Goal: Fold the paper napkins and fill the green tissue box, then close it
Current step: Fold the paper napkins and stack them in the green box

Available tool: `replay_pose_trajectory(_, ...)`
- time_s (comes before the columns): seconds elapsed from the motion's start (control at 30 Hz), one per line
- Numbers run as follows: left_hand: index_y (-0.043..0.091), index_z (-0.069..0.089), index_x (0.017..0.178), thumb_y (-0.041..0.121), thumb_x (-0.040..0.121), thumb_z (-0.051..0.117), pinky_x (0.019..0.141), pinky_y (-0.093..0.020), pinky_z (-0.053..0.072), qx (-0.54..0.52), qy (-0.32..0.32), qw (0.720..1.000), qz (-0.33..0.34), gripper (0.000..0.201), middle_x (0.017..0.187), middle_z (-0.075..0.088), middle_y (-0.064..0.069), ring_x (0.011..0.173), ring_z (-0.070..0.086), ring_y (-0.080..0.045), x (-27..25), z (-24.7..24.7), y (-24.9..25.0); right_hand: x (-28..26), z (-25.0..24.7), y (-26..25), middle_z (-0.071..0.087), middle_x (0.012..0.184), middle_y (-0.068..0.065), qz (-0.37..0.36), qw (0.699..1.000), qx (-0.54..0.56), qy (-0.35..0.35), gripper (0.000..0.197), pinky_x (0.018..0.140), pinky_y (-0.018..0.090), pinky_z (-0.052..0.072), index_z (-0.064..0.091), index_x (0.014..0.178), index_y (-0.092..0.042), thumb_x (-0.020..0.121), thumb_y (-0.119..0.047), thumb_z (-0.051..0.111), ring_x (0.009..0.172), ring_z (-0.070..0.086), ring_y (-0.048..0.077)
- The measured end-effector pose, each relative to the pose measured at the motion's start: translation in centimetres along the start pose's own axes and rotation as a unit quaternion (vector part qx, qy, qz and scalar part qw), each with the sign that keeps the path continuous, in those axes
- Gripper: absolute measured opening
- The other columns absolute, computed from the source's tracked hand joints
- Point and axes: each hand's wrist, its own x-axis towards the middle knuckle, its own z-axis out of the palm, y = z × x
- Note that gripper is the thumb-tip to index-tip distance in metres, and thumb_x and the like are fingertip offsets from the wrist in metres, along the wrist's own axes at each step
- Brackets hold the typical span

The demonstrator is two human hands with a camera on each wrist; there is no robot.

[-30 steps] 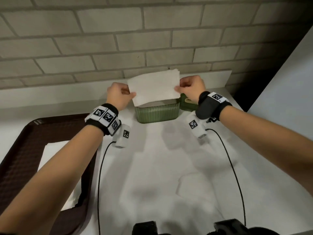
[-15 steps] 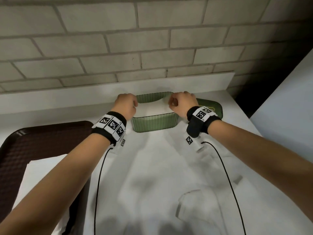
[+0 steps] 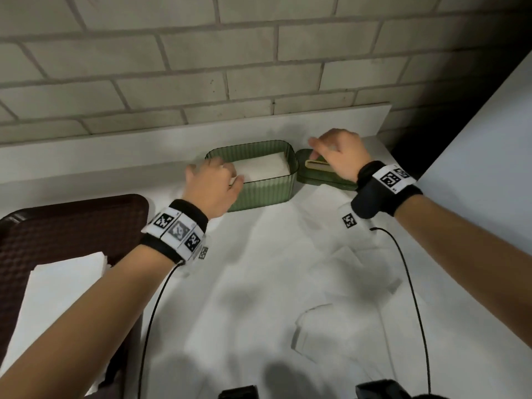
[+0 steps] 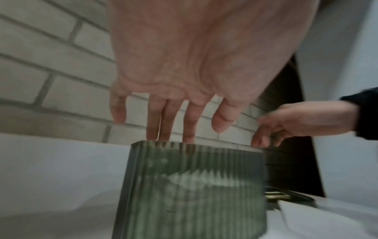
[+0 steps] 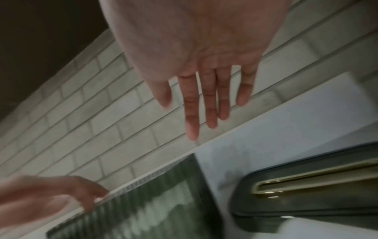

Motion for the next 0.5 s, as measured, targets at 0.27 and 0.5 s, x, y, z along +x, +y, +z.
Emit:
replay_pose_trajectory(0.27, 0.011, 0.055, 0.122, 0.041, 0.090, 0.057, 0.091, -0.041, 0.046, -0.082, -0.108, 0.988, 0.072, 0.044, 0.118, 0.051, -0.007, 0.111, 0.050, -0.025, -9.1, 4.8, 4.1, -6.2, -2.1, 6.3, 0.071, 0.105, 0.010, 0.214, 0.941, -0.174, -0.196, 0.046, 0.091, 0.039, 0.053, 0.072, 0.100, -0.006, 0.071, -0.042, 0.080, 0.096, 0.065, 0.028)
replay_pose_trajectory(0.5, 0.005, 0.041, 0.127, 0.067, 0.076, 0.061, 0.093, -0.041, 0.042, 0.019, -0.217, 0.976, 0.012, 0.083, 0.124, 0.044, -0.011, 0.115, 0.043, -0.030, -10.1, 6.5, 7.9, -8.1, 0.7, 7.5, 0.048, 0.138, 0.014, 0.260, 0.911, -0.235, -0.215, 0.105, 0.103, 0.043, 0.044, 0.044, 0.138, -0.008, 0.059, -0.070, 0.075, 0.126, 0.047, 0.034)
